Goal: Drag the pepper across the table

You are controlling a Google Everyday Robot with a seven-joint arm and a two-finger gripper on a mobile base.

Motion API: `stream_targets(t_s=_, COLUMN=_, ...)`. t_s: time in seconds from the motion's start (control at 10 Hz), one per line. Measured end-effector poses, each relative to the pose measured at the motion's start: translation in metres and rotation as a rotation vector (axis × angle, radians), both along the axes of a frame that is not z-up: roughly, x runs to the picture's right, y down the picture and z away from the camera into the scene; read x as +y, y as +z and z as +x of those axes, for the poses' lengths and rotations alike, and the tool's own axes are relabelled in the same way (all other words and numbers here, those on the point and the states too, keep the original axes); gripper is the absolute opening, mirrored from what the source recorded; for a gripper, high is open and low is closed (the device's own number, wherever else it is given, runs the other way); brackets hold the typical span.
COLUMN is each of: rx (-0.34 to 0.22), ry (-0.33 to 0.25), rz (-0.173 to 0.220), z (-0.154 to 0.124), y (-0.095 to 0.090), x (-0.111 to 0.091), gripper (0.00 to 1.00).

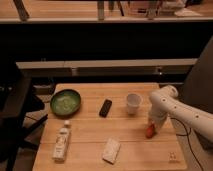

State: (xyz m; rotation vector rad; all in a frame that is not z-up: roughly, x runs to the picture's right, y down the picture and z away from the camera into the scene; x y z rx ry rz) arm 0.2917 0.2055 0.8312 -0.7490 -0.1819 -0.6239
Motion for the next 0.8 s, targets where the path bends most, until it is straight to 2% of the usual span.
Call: stream_targets(t_s=0.8, rx=-0.025, ry=-0.043, rz=-0.003, z=0.0024, y=0.0079, x=-0.0083, gripper=0.0)
